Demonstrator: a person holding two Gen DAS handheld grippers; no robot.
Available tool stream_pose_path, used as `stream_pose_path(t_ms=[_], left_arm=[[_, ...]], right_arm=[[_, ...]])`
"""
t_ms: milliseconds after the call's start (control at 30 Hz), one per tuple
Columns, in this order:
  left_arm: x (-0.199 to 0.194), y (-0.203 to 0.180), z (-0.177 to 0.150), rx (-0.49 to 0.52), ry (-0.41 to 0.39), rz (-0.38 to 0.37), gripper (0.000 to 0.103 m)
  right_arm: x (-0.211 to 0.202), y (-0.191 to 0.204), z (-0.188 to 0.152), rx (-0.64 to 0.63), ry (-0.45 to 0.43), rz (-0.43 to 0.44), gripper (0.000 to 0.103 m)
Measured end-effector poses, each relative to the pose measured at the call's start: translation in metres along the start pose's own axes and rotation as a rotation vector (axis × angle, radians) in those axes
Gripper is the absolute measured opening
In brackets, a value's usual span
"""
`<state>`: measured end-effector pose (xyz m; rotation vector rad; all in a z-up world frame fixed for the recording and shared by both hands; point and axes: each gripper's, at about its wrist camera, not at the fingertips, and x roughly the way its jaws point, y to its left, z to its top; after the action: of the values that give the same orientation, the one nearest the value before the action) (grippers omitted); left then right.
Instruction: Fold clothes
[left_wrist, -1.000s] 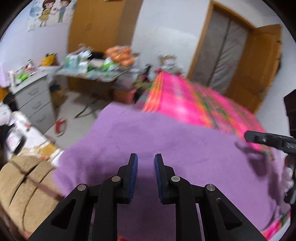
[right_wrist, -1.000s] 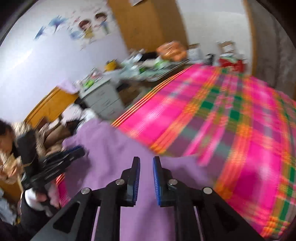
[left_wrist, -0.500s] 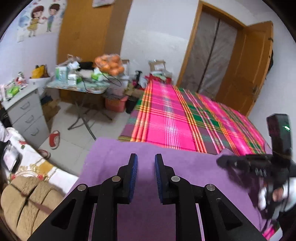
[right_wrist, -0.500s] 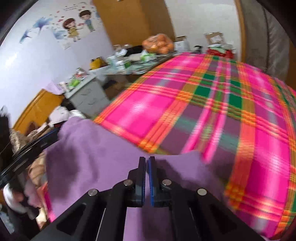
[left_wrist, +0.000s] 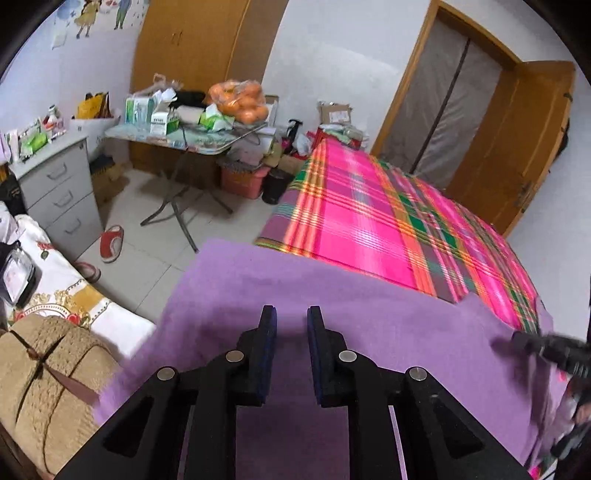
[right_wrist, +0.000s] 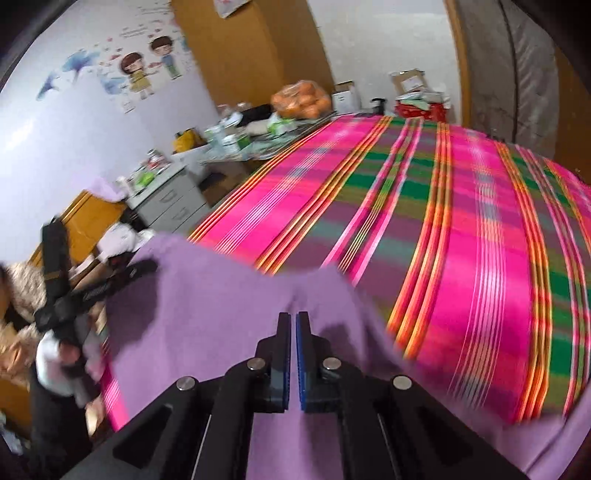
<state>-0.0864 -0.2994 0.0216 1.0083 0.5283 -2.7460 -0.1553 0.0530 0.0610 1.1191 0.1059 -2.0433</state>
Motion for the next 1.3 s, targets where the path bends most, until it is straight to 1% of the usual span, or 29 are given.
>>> stream_pose_path(t_ms=[67, 100, 133, 200, 267, 333, 400, 467, 500, 567, 633, 700, 733, 767, 867, 900, 967, 1033, 1200, 1300], left_arm=[[-0.009, -0.016, -0.01, 0.038, -0.006, -0.026, 0.018], [-0.013, -0.023, -0.014, 0.054, -0.007, -0.036, 0.018], [-0.017, -0.029, -0.019, 0.067, -0.007, -0.044, 0.018], [-0.022, -0.039, -0.029, 0.097, -0.006, -0.047, 0.018], [-0.022, -0.044, -0.039, 0.113, 0.002, -0.049, 0.018], [-0.021, -0.05, -0.047, 0.116, 0.012, -0.055, 0.018], [-0.021, -0.058, -0.054, 0.123, 0.018, -0.059, 0.018], [-0.021, -0.07, -0.06, 0.143, 0.022, -0.074, 0.018], [-0.021, -0.078, -0.063, 0.16, 0.024, -0.092, 0.018], [-0.019, -0.093, -0.068, 0.197, 0.032, -0.116, 0.018], [-0.015, -0.106, -0.075, 0.225, 0.047, -0.118, 0.018], [-0.012, -0.116, -0.08, 0.249, 0.053, -0.109, 0.019], [-0.012, -0.119, -0.08, 0.257, 0.052, -0.106, 0.02], [-0.012, -0.123, -0.079, 0.264, 0.055, -0.108, 0.021], [-0.01, -0.132, -0.078, 0.285, 0.061, -0.108, 0.026], [-0.008, -0.136, -0.077, 0.294, 0.064, -0.102, 0.026], [-0.004, -0.141, -0.077, 0.313, 0.069, -0.087, 0.029], [-0.003, -0.145, -0.078, 0.33, 0.071, -0.086, 0.034], [-0.003, -0.15, -0.082, 0.372, 0.057, -0.064, 0.036], [-0.003, -0.146, -0.081, 0.354, 0.058, -0.083, 0.036]], right_arm=[[0.0, 0.005, -0.022, -0.017, 0.043, 0.013, 0.004], [-0.001, 0.002, -0.027, -0.007, 0.046, 0.004, 0.004], [-0.003, -0.005, -0.03, 0.013, 0.038, -0.012, 0.0], [-0.006, -0.017, -0.035, 0.055, 0.023, -0.045, 0.0], [-0.016, -0.028, -0.037, 0.093, 0.001, -0.081, 0.0], [-0.04, -0.032, -0.044, 0.108, -0.039, -0.066, 0.003], [-0.066, -0.033, -0.052, 0.102, -0.091, -0.049, 0.003], [-0.085, -0.037, -0.059, 0.127, -0.137, -0.069, 0.006], [-0.094, -0.046, -0.062, 0.158, -0.158, -0.093, 0.008], [-0.113, -0.071, -0.069, 0.225, -0.183, -0.147, 0.021], [-0.132, -0.108, -0.077, 0.312, -0.188, -0.238, 0.027], [-0.141, -0.134, -0.08, 0.391, -0.183, -0.325, 0.029], [-0.146, -0.146, -0.083, 0.416, -0.185, -0.355, 0.032], [-0.151, -0.155, -0.086, 0.431, -0.188, -0.376, 0.034], [-0.161, -0.18, -0.087, 0.464, -0.193, -0.437, 0.036], [-0.16, -0.185, -0.085, 0.468, -0.191, -0.45, 0.037], [-0.156, -0.193, -0.076, 0.465, -0.179, -0.471, 0.042], [-0.149, -0.2, -0.062, 0.441, -0.148, -0.495, 0.044], [-0.114, -0.222, -0.033, 0.436, -0.064, -0.574, 0.045], [-0.102, -0.227, -0.029, 0.417, -0.036, -0.611, 0.046]])
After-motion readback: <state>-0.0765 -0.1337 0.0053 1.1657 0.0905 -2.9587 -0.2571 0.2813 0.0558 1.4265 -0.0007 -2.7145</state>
